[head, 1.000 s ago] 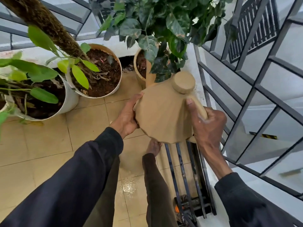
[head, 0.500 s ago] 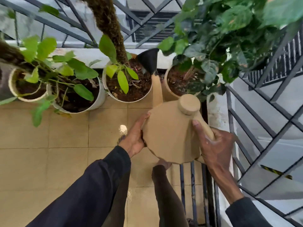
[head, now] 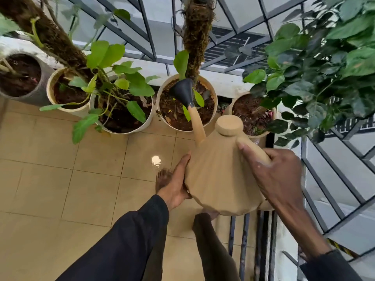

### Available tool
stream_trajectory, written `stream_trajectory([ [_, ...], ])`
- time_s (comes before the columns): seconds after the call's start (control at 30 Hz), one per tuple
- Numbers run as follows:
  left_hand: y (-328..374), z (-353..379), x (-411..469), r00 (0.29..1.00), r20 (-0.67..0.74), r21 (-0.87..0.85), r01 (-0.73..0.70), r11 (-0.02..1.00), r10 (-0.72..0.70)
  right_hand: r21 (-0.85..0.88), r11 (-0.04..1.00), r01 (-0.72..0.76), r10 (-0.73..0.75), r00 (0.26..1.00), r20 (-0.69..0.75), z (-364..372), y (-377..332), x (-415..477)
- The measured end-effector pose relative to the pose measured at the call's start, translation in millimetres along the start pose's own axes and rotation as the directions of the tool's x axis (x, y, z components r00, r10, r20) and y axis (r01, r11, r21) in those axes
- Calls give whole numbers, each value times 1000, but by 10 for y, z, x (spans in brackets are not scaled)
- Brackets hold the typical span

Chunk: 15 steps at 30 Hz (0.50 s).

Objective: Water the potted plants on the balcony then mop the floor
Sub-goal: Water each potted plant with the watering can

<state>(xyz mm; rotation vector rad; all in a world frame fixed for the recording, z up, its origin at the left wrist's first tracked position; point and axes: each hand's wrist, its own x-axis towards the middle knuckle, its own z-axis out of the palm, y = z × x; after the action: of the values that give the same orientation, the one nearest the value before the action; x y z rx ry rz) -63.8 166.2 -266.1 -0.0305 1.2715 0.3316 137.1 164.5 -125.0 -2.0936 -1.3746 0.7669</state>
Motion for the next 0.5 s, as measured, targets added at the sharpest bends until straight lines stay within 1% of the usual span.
stream_trajectory([
  [0.07, -5, -31, -24, 1000, 3, -28, 8, 1000, -8, -21, 999, 41, -40, 998, 51, 24, -112, 57],
  [0.17, 5, -75, -62, 1000, 5, -65, 23, 998, -23, -45, 997, 56, -51, 992, 111, 61, -269, 149],
  [0.33, 110, -73, -136, 999, -1, -75, 48, 996, -48, -124, 988, 88, -71, 989, 133, 99, -519, 291],
  [0.5, 228, -87, -143, 998, -14, -50, 53, 997, -54, -168, 983, 72, -52, 991, 122, 128, -598, 357],
])
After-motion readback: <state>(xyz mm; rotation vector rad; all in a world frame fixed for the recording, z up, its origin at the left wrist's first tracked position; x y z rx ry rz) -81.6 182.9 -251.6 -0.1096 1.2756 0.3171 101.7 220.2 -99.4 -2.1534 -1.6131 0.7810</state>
